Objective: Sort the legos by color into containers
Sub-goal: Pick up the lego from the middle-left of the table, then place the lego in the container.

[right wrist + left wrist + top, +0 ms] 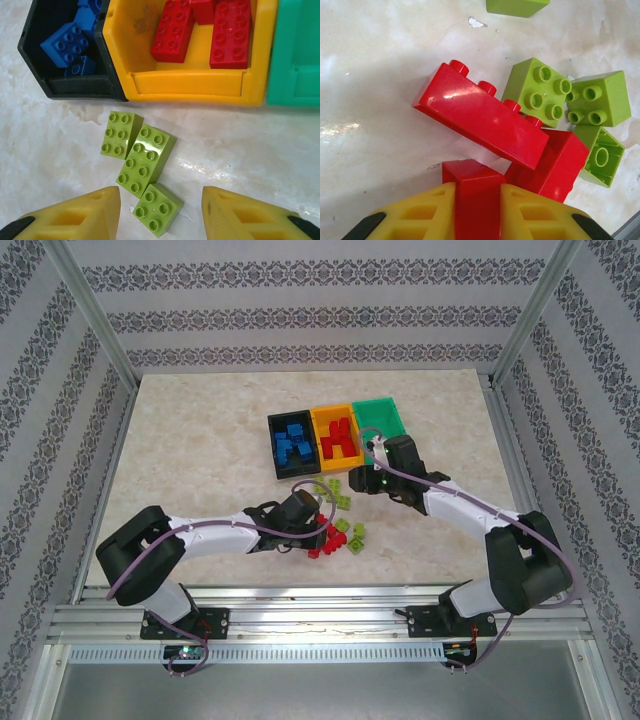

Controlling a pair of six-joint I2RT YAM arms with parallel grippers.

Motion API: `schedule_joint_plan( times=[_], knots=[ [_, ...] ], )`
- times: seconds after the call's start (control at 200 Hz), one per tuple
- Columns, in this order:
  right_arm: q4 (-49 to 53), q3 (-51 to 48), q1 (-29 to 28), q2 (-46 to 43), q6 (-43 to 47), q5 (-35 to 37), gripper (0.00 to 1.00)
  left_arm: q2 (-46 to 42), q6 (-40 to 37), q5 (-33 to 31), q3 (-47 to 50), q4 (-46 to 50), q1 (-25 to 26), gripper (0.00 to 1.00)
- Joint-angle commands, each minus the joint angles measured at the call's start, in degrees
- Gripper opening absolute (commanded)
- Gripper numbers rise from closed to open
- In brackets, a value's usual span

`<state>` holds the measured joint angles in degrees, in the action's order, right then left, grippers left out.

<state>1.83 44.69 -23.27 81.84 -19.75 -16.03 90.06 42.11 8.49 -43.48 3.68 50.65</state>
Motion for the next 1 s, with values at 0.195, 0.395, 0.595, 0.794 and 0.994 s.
schedule_joint_plan(
  times=[0.195, 0.395, 0.595, 0.794, 0.994],
  knots=[
    [-3.1, -2.0, 1.4, -2.5, -0.8, 0.6, 0.48, -2.8, 1.0, -3.7, 2.1, 3.5, 0.8, 0.19],
    [-3.3, -2.4, 2.0, -2.6, -1.0, 0.2, 0.48, -7.3, -0.5, -6.7, 1.5, 4.3, 0.5, 0.19],
    [-3.5, -2.5, 2.6, -2.5, -1.3, -0.1, 0.48, -8.9, -3.8, -6.8, -2.0, 5.7, -2.9, 0.2],
    [-4.3, -3.5, 3.4, -3.2, -2.3, 0.2, 0.49, -5.4, -8.8, -3.3, -11.7, 7.0, -9.4, 0.2],
    [-6.4, -5.1, 4.6, -3.4, -3.7, 0.0, 0.48, 4.0, -14.7, 1.5, -26.4, 9.5, -15.2, 0.2]
  ],
)
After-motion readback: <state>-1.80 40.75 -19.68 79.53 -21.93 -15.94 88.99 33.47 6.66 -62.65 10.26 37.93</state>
